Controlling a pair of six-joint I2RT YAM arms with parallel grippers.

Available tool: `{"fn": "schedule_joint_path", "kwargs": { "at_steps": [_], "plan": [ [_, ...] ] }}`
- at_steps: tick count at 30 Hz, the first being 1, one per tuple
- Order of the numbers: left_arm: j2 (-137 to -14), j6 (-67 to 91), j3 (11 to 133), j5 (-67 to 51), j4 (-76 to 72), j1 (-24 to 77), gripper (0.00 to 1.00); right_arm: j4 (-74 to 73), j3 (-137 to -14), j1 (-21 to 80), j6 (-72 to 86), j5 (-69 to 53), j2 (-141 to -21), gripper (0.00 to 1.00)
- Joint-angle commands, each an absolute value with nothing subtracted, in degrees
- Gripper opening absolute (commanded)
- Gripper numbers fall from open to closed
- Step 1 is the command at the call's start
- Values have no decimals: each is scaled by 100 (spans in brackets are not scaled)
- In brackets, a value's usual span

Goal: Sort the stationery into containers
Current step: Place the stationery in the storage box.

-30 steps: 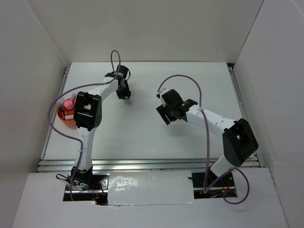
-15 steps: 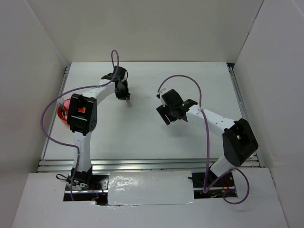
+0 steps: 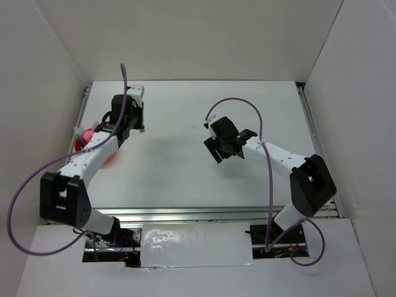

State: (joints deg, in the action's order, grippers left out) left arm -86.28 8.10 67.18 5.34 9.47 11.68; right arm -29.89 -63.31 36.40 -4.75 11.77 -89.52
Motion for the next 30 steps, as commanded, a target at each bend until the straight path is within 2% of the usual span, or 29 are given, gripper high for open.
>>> {"fn": "schedule_joint_path", "kwargs": {
  "at_steps": [1, 4, 7, 15, 18, 21, 22, 30],
  "plan": [
    [-7641, -463, 5910, 1378, -332, 959, 0, -3085, -6495, 3718, -466, 1239, -8885, 74],
    [-7043, -895, 5336, 1302, -790, 704, 0, -3120, -6548, 3788, -466, 1265, -8947, 74],
    [-6540, -1370, 4905, 634, -1054, 221, 0, -3138, -6600, 3823, -475, 1283, -9000, 74],
    [-6635, -1986, 4781, 44, -1300, -904, 0, -3164, -6697, 3885, -475, 1248, -9184, 76],
    [-6837, -2022, 4860, -237, -1345, -1072, 0, -3190, -6715, 3885, -475, 1239, -9228, 80],
    [-6978, -1986, 4922, -527, -1257, -1257, 0, -3190, -6706, 3885, -475, 1248, -9237, 92],
    [-6979, -1969, 4904, -571, -1248, -1309, 0, -3182, -6697, 3876, -475, 1257, -9255, 100],
    [-7022, -1951, 4738, -844, -1265, -1362, 0, -3182, -6706, 3885, -466, 1283, -9308, 100]
  ]
}}
